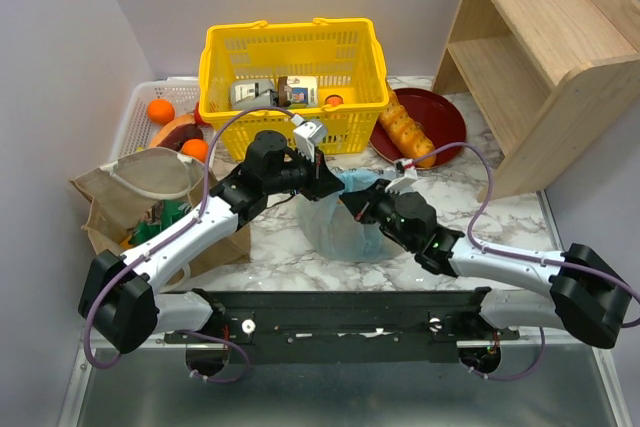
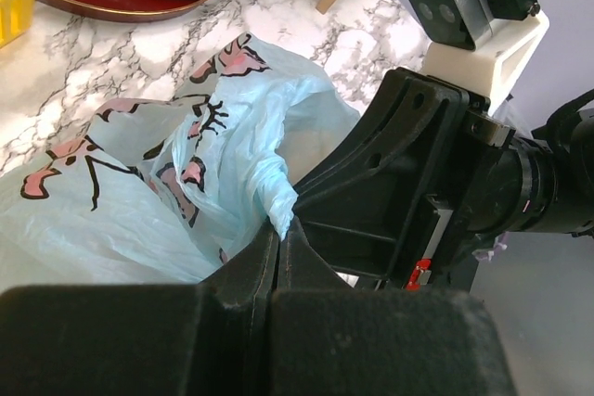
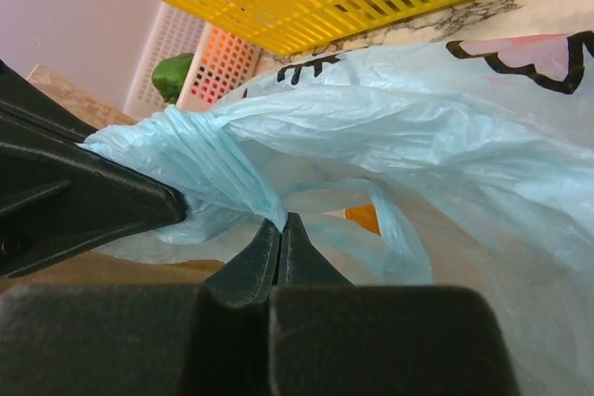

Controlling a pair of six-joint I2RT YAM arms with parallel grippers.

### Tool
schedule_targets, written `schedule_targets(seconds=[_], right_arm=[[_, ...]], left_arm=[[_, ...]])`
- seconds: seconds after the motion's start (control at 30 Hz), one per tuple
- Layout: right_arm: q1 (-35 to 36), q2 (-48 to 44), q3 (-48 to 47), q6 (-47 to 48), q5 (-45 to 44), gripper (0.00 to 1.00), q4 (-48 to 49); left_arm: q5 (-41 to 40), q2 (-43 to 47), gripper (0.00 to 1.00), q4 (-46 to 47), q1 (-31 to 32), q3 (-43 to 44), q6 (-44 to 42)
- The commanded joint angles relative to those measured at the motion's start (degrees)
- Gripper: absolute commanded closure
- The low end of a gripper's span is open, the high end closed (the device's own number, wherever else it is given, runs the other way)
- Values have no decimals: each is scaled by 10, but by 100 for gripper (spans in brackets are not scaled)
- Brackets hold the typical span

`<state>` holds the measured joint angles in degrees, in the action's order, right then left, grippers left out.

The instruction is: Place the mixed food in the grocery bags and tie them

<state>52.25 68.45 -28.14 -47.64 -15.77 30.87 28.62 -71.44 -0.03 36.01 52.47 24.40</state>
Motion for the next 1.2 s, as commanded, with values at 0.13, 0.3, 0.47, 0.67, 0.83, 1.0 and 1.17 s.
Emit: schedule_targets(seconds=[0.13,0.3,0.47,0.67,0.83,1.0,1.17], right_arm=[[7,62,-39,14,-78,99,-48],[6,108,-65,31,-169,99,-16],[6,134,-73,42,-203,99,29],[6,163,-80,51,-239,99,74],[7,168,-85,69,-249,99,104],[6,160,-77,65,-213,99,95],[6,127,-73,36,-124,99,25]], left_arm=[[19,17,100,35,-1,9,3],[40,22,100,51,-1,0,32],[44,31,100,43,-1,-4,37],[68,30,100,70,-1,-17,69],[76,26,100,92,-2,-26,83],[57,31,100,75,-15,-22,54],[1,28,100,1,-36,10,-19]])
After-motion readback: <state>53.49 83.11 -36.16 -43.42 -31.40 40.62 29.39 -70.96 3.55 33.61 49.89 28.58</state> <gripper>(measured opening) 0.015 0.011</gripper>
